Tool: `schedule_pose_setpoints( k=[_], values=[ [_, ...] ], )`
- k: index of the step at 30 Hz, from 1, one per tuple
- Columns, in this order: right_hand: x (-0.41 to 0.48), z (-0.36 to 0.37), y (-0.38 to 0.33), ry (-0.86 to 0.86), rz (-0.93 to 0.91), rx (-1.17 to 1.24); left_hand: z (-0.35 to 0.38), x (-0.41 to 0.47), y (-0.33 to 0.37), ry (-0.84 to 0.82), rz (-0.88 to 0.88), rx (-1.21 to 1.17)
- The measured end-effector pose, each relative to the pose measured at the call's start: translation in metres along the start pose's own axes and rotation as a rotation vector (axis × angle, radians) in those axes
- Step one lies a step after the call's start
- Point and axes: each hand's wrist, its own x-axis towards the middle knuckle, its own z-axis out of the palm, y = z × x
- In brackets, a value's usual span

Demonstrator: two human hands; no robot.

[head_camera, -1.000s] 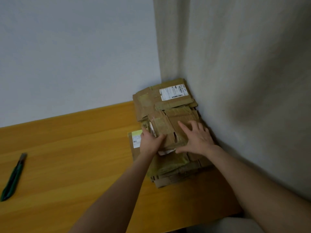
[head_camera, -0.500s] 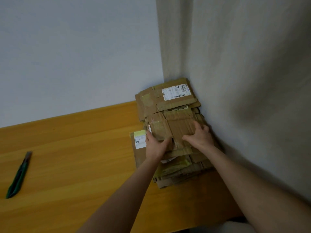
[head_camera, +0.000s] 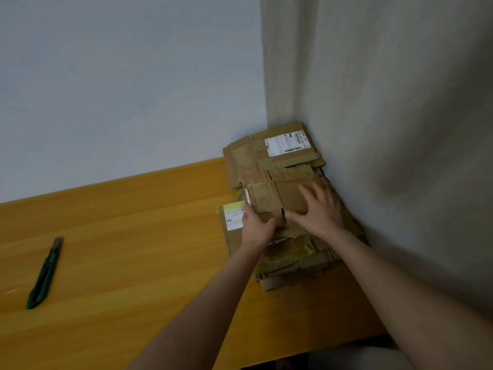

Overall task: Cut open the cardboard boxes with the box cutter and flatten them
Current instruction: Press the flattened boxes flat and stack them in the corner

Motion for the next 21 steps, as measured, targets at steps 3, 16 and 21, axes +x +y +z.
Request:
schedule_pose_setpoints(
  k=[3, 16, 21],
  values=[
    [-0.010, 0.001, -0.014, -0.110, -0.252, -0.225, -0.005, -0.012, 0.005, -0.062, 0.124, 0.184],
    [-0.051, 0.055, -0.018, -0.161, -0.286, -0.662, -0.021, -0.033, -0.060, -0.201, 0.401, 1.306],
    [-0.036, 0.060, -0.021, -0.129, -0.248, -0.623, -0.020, -0.014, -0.056, -0.142, 0.408, 1.300]
  ],
)
